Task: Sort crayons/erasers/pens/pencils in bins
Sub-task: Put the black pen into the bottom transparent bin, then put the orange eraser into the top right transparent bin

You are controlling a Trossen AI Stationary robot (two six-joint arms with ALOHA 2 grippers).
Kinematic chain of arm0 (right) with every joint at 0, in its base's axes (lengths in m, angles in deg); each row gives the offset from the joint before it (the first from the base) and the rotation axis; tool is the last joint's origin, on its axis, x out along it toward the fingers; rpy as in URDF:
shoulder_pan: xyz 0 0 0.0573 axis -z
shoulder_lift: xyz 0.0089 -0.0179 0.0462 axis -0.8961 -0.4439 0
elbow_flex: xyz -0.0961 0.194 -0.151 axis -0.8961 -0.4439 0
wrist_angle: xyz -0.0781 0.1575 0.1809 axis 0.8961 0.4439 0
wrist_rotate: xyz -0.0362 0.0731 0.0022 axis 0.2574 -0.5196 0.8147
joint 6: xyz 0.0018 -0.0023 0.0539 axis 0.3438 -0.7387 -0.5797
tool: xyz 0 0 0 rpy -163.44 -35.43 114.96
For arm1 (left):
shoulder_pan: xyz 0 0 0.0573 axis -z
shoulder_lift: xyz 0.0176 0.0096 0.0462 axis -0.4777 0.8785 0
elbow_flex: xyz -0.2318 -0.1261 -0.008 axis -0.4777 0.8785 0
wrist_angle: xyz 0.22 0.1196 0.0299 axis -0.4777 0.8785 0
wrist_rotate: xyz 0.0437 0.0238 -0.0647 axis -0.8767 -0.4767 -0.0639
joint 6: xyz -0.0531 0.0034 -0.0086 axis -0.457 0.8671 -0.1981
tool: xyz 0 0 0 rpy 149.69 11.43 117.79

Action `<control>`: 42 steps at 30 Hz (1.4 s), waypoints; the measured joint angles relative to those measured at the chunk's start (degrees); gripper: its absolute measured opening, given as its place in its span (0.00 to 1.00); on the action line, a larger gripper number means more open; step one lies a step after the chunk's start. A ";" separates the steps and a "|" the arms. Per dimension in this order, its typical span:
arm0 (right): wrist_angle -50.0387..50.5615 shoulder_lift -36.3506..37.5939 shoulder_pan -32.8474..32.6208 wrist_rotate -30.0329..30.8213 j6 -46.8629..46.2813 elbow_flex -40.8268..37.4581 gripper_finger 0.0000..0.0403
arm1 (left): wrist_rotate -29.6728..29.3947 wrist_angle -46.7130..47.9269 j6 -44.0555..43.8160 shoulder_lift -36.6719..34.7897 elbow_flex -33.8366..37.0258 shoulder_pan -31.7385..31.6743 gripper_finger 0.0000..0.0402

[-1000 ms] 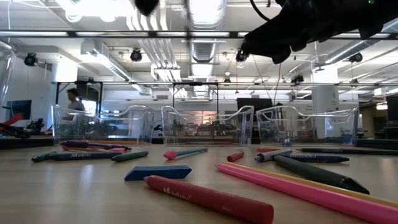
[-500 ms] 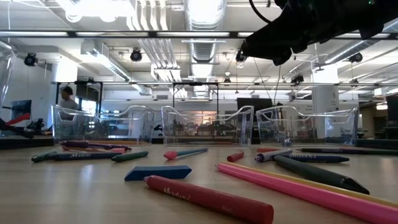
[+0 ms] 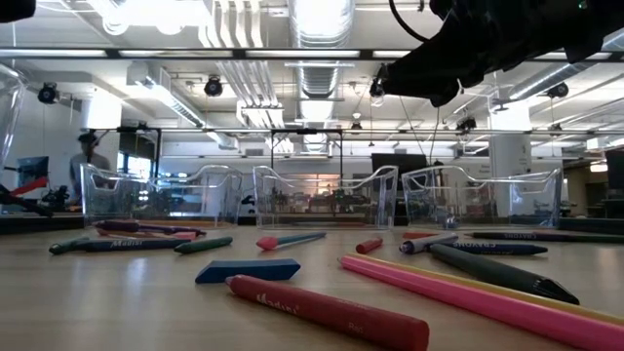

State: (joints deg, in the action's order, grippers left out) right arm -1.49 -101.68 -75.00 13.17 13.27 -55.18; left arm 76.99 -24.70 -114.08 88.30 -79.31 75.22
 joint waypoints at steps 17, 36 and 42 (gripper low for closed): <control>29.73 8.48 0.02 4.64 -11.90 1.79 0.56 | -45.35 -20.27 28.78 -11.52 4.53 -0.76 0.37; 77.85 11.55 -0.02 -2.60 -41.15 1.63 0.56 | -26.16 -108.44 60.42 -14.42 37.54 -18.48 0.37; 77.59 11.50 -0.02 -5.01 -43.27 -0.48 0.56 | -27.01 -108.35 57.16 -14.26 38.66 -20.12 0.37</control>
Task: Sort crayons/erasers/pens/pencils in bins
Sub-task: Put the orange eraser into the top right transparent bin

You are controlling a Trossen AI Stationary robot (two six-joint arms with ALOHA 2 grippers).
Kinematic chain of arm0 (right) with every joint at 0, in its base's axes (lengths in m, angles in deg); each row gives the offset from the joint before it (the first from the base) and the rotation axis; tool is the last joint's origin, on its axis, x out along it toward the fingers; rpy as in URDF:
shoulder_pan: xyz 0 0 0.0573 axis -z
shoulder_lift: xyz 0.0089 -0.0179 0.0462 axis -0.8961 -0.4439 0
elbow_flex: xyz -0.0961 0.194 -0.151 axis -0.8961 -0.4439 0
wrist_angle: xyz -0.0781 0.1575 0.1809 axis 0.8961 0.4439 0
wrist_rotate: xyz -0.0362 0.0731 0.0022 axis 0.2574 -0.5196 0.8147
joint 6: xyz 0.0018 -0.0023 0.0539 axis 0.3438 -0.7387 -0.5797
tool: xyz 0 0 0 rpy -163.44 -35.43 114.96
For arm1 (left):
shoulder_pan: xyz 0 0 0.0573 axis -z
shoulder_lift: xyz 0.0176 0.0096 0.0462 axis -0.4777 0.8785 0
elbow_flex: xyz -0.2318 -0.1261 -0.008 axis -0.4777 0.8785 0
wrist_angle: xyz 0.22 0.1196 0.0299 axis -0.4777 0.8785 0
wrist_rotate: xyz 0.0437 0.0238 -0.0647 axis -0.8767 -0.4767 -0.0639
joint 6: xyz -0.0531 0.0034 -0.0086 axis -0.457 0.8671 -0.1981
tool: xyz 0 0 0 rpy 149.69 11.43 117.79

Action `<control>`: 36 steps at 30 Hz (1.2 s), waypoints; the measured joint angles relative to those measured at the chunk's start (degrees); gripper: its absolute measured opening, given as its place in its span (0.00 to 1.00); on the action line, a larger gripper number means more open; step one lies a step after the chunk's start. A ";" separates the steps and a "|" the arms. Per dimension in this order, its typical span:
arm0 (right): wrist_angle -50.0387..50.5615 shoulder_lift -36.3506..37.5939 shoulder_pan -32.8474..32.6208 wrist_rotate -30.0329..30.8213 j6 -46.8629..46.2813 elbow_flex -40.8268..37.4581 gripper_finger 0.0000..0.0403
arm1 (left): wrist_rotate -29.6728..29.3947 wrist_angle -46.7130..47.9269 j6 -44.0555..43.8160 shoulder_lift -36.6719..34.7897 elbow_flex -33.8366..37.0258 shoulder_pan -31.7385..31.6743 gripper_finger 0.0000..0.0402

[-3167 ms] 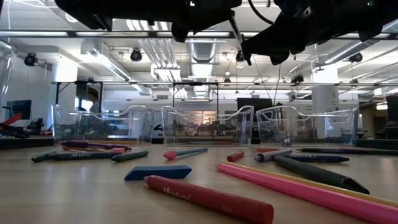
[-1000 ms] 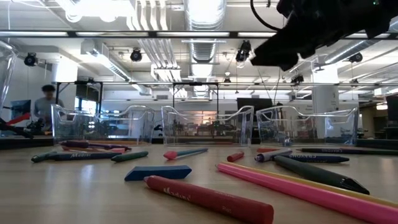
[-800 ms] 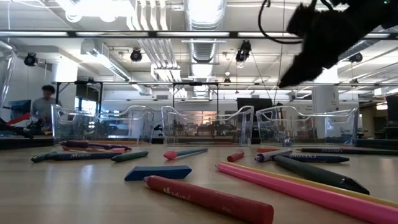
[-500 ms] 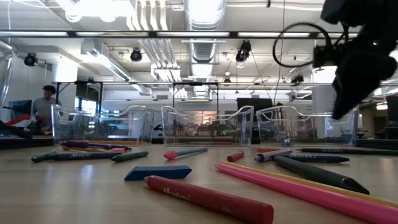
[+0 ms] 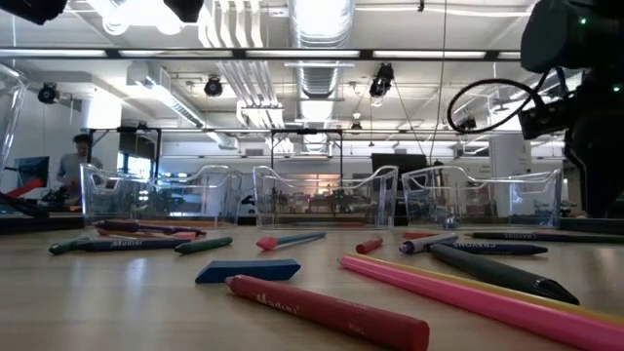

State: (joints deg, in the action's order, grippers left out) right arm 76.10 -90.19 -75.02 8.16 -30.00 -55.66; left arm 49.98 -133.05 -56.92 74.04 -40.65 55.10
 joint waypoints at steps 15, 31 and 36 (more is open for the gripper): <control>-5.48 0.00 0.00 -1.27 -2.22 -6.45 0.55 | -0.26 -1.14 1.74 -2.94 -3.46 -1.11 0.37; -6.15 0.09 0.02 5.56 -2.20 -2.93 0.53 | -0.24 0.23 1.42 -2.18 -3.32 -1.11 0.38; -6.39 0.02 0.02 8.11 -0.25 -2.38 0.52 | -0.25 0.28 1.42 -2.18 -3.32 -1.11 0.38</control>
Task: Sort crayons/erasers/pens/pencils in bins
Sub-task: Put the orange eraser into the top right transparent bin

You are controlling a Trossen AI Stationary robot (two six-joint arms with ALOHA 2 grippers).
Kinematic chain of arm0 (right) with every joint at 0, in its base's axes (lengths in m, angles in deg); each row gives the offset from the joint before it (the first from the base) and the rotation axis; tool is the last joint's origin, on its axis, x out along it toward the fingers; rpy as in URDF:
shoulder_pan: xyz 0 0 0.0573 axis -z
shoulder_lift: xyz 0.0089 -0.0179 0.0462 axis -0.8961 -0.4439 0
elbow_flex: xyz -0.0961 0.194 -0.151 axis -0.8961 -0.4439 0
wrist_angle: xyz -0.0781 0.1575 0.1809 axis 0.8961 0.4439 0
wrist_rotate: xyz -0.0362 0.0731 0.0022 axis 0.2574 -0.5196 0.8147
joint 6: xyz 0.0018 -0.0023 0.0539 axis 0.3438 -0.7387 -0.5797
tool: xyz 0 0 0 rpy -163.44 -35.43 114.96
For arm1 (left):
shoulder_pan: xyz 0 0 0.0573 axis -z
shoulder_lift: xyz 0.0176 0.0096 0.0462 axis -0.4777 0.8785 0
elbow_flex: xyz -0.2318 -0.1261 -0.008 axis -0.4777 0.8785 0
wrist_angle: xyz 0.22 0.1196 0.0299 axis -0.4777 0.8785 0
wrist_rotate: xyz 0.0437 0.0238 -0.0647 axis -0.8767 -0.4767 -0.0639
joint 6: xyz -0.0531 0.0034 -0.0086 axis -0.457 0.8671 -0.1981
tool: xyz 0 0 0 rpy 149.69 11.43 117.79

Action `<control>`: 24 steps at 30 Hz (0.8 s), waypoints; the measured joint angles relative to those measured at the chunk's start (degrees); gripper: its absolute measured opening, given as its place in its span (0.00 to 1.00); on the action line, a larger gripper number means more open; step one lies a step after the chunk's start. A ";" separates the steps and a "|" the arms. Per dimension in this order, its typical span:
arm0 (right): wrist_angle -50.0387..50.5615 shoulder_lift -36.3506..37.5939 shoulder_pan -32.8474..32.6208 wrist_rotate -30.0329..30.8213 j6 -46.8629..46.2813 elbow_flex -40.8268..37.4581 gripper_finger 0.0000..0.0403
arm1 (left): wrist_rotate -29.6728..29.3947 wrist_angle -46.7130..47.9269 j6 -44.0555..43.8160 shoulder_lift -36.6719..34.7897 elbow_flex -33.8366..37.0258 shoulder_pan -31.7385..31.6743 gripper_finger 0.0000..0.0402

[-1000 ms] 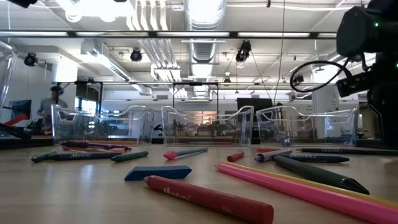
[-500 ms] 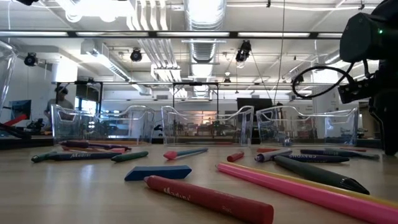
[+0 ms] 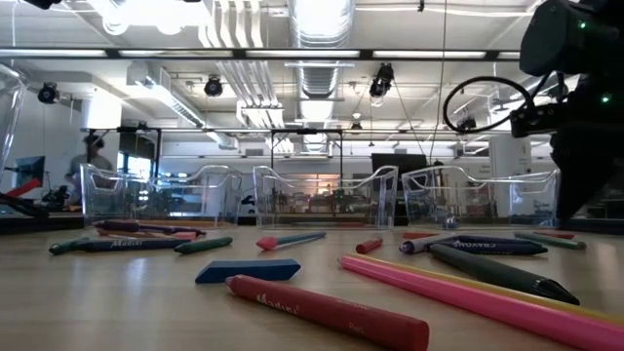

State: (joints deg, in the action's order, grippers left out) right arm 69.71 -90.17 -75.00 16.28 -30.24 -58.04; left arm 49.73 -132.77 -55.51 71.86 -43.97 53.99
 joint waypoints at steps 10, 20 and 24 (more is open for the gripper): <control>-3.18 -1.23 -2.32 -1.65 11.51 -0.24 0.49 | 0.01 0.43 0.00 0.02 0.00 0.00 0.37; -3.74 -8.88 -2.64 -1.40 12.68 -0.07 0.47 | 0.02 0.45 0.00 0.02 0.02 0.00 0.37; -3.47 -12.41 -2.64 -1.03 13.07 1.21 0.47 | 0.02 0.53 0.00 0.02 0.02 0.00 0.37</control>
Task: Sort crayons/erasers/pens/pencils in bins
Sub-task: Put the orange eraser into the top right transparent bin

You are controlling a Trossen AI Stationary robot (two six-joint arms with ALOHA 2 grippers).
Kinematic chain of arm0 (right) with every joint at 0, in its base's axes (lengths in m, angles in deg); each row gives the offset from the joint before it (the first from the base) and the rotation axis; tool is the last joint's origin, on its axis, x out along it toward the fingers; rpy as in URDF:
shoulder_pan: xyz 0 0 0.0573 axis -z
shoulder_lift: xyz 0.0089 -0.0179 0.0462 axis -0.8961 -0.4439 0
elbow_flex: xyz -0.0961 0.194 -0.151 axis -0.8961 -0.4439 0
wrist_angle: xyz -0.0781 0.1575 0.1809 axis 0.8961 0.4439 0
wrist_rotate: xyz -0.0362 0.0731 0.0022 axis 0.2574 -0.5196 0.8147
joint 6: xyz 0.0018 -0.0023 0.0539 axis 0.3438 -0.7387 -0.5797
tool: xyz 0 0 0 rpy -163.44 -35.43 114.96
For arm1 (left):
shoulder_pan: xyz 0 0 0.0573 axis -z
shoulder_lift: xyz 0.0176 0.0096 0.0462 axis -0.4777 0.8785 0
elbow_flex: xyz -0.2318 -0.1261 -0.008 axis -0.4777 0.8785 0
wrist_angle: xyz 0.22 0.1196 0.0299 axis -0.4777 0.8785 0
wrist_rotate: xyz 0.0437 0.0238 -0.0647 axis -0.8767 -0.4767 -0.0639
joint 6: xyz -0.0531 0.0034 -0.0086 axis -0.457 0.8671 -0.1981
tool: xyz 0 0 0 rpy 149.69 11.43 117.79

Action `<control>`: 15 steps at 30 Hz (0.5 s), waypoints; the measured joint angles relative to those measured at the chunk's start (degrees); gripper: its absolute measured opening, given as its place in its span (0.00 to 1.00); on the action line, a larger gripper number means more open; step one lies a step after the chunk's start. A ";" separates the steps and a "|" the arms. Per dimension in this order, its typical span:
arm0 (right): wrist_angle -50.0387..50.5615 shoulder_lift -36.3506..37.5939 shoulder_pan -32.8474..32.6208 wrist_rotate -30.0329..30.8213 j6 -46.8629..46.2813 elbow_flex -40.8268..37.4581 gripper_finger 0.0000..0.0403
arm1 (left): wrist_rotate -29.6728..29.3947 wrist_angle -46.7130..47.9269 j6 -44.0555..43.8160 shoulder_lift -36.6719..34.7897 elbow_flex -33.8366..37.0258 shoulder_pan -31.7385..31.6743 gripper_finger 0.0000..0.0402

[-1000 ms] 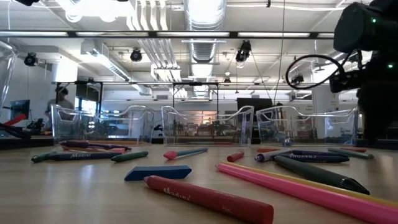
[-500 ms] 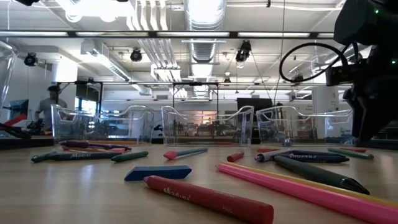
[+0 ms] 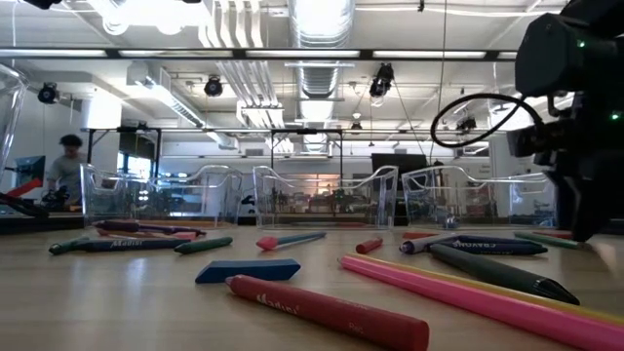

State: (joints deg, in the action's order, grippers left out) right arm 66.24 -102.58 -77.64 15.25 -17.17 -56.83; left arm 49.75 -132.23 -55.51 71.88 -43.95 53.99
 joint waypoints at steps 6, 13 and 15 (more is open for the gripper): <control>1.62 -3.28 0.00 1.61 2.61 3.61 0.47 | 0.00 1.30 0.00 0.00 0.02 0.00 0.37; 2.49 -6.83 0.00 2.86 4.01 5.42 0.47 | 0.00 1.39 -0.02 0.00 0.02 0.00 0.37; 2.87 -8.01 0.00 2.87 4.02 5.51 0.47 | 0.00 1.39 -0.02 0.00 0.02 0.00 0.37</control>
State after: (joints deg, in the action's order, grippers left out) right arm 69.11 -110.59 -77.64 18.12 -13.15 -51.32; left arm 49.75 -130.84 -55.53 71.88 -43.93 53.99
